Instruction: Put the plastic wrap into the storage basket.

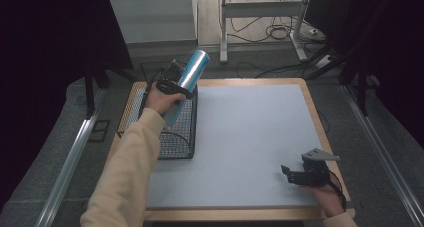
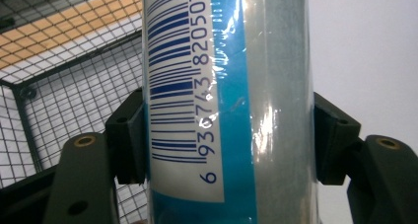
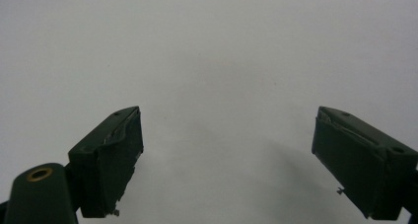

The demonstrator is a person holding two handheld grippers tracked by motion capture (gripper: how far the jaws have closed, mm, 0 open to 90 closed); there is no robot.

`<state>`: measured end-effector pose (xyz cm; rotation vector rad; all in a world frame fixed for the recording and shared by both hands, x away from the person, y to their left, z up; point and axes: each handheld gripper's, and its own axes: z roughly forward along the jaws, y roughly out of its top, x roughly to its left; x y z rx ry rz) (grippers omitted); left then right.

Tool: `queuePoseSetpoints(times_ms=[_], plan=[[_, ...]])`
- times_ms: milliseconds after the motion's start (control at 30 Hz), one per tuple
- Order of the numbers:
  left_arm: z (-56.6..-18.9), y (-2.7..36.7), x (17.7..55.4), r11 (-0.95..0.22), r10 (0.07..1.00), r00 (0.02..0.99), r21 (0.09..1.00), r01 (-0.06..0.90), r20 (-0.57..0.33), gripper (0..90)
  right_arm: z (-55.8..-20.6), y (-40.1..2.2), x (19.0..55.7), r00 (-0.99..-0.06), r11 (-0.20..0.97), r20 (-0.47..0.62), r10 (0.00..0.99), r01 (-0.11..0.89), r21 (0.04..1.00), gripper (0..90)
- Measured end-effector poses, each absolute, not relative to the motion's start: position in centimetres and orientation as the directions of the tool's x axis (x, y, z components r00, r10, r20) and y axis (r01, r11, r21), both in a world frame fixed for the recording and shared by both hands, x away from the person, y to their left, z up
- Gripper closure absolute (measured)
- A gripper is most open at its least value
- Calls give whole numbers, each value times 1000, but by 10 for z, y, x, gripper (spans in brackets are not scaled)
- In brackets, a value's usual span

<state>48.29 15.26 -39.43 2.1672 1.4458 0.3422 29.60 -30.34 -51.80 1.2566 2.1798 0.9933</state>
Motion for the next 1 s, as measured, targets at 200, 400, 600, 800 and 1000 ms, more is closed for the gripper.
queuePoseSetpoints(times_ms=[200,400,600,800,1000], plan=[[-403,154,489,-300,919,388,520,799,-66,315,-519,-304,296,-495,333,-17,869,560,759,123],[-410,154,494,-325,917,395,488,810,-45,315,-519,-304,297,-493,332,-16,870,560,759,123],[-415,155,498,-321,923,384,475,819,-39,315,-519,-304,296,-493,332,-17,870,560,759,123],[-419,154,499,-336,918,395,461,821,-34,315,-519,-305,297,-492,332,-17,871,561,758,123],[-420,154,500,-340,918,395,458,822,-28,315,-518,-305,296,-492,332,-18,870,560,759,123]])
